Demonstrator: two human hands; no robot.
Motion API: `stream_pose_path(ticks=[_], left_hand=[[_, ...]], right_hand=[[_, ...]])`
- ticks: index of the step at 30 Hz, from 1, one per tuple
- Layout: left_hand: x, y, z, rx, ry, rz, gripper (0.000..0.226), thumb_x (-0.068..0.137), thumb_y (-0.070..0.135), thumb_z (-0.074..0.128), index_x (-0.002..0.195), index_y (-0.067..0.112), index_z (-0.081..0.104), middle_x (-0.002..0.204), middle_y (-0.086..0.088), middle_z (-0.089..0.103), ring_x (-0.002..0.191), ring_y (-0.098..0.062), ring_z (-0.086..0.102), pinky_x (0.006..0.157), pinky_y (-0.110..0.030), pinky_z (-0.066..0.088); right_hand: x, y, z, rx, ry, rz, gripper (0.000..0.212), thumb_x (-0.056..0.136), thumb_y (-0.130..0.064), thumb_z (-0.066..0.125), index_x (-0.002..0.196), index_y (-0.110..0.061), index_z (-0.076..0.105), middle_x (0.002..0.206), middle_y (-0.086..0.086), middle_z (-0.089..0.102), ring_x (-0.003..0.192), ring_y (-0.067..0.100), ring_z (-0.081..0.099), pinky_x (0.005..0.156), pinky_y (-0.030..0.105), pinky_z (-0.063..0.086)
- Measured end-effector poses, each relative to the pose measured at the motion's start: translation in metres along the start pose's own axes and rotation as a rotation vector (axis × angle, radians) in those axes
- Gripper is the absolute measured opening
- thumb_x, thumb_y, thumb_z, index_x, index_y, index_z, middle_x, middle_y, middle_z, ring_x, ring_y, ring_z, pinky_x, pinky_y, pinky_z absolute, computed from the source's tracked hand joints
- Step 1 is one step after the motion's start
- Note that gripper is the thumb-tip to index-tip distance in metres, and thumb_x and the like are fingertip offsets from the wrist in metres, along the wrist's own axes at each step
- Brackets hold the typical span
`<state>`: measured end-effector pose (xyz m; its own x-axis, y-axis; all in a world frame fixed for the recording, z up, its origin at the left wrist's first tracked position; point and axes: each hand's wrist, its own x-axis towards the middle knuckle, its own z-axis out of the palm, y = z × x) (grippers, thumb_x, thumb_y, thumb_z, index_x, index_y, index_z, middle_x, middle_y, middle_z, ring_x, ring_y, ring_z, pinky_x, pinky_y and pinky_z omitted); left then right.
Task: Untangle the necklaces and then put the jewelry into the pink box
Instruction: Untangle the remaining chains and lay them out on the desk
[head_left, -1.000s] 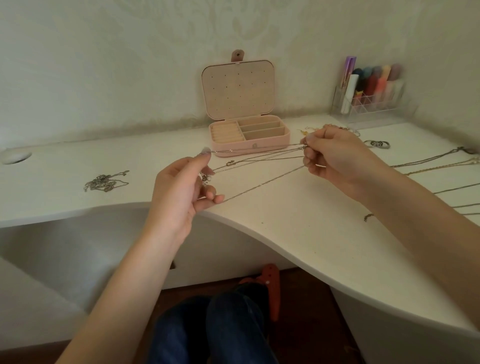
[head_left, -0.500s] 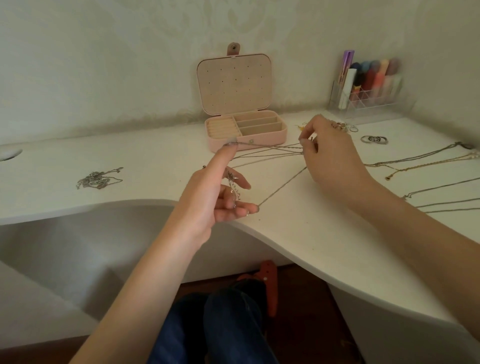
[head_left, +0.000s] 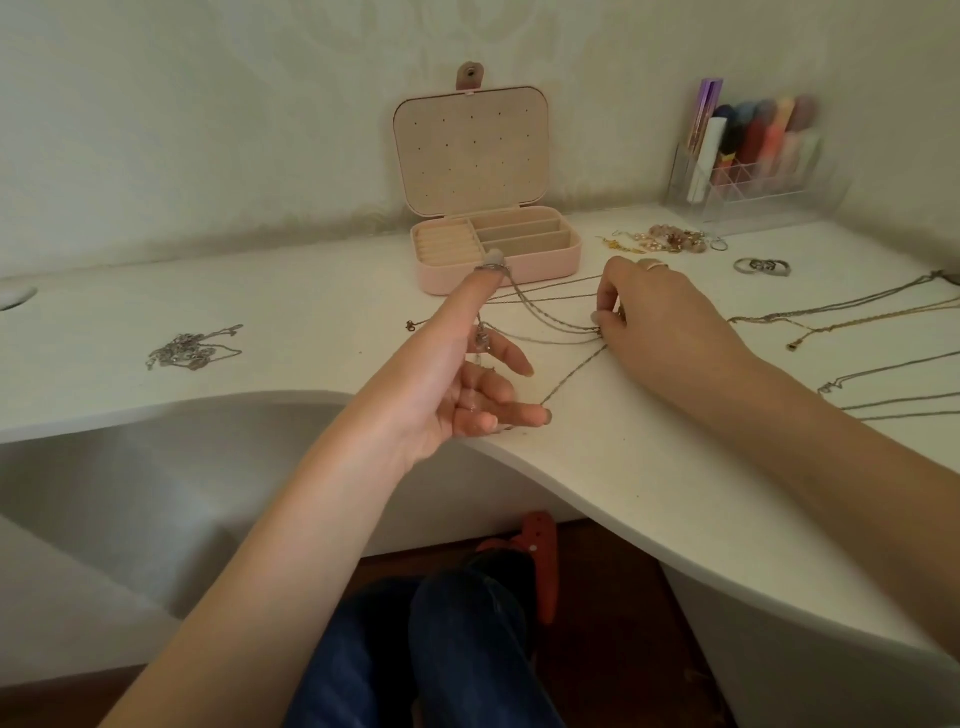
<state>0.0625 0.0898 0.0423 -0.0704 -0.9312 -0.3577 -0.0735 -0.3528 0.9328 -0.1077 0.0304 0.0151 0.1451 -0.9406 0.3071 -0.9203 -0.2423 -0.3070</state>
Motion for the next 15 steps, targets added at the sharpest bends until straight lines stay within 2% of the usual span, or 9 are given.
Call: stream_pose_path(ticks=[3, 6, 8, 9, 12, 15], left_hand=[[0.001, 0.002, 0.001, 0.029, -0.011, -0.003, 0.068, 0.083, 0.071, 0.04, 0.075, 0.006, 0.058, 0.042, -0.004, 0.051, 0.048, -0.023, 0.067, 0.029, -0.013, 0.028], [0.003, 0.004, 0.001, 0.029, -0.028, -0.007, 0.069, 0.084, 0.072, 0.038, 0.076, 0.006, 0.058, 0.042, -0.005, 0.052, 0.05, -0.025, 0.068, 0.03, -0.013, 0.028], [0.003, 0.006, 0.001, 0.022, -0.057, -0.02, 0.073, 0.084, 0.073, 0.035, 0.077, 0.004, 0.059, 0.042, -0.007, 0.054, 0.053, -0.028, 0.069, 0.031, -0.014, 0.029], [0.003, 0.006, 0.001, 0.024, -0.075, -0.022, 0.077, 0.084, 0.074, 0.032, 0.079, 0.003, 0.06, 0.043, -0.008, 0.054, 0.053, -0.028, 0.069, 0.03, -0.014, 0.03], [0.004, 0.006, 0.001, 0.024, -0.12, -0.02, 0.083, 0.084, 0.077, 0.022, 0.09, 0.005, 0.063, 0.044, -0.01, 0.056, 0.052, -0.028, 0.068, 0.03, -0.013, 0.032], [0.004, 0.005, 0.0, 0.007, -0.15, -0.048, 0.089, 0.08, 0.081, 0.017, 0.09, 0.005, 0.063, 0.043, -0.012, 0.053, 0.049, -0.029, 0.067, 0.031, -0.013, 0.032]], right_hand=[[-0.001, -0.001, -0.004, 0.018, 0.086, -0.027, 0.012, 0.094, -0.022, 0.052, 0.101, -0.012, 0.051, 0.1, 0.005, 0.047, 0.095, 0.024, 0.048, 0.072, 0.035, 0.041], [-0.008, -0.014, -0.013, 0.302, 0.279, -0.133, 0.015, 0.091, -0.029, 0.058, 0.085, -0.016, 0.053, 0.079, -0.003, 0.051, 0.072, 0.01, 0.046, 0.062, 0.025, 0.036], [-0.015, -0.029, -0.019, 0.61, 0.207, -0.201, 0.024, 0.089, -0.03, 0.062, 0.076, -0.01, 0.061, 0.062, -0.004, 0.052, 0.056, 0.005, 0.043, 0.053, 0.017, 0.034], [-0.019, -0.035, -0.019, 0.689, 0.137, -0.228, 0.026, 0.089, -0.03, 0.064, 0.074, -0.008, 0.065, 0.057, -0.003, 0.054, 0.051, 0.006, 0.042, 0.05, 0.016, 0.034], [-0.024, -0.041, -0.012, 0.701, 0.001, -0.258, 0.017, 0.085, -0.028, 0.068, 0.076, -0.016, 0.075, 0.057, 0.001, 0.063, 0.052, 0.01, 0.05, 0.053, 0.024, 0.04], [-0.023, -0.038, -0.008, 0.676, 0.005, -0.235, 0.006, 0.082, -0.026, 0.071, 0.08, -0.024, 0.075, 0.057, -0.003, 0.061, 0.053, 0.004, 0.049, 0.053, 0.019, 0.038]])
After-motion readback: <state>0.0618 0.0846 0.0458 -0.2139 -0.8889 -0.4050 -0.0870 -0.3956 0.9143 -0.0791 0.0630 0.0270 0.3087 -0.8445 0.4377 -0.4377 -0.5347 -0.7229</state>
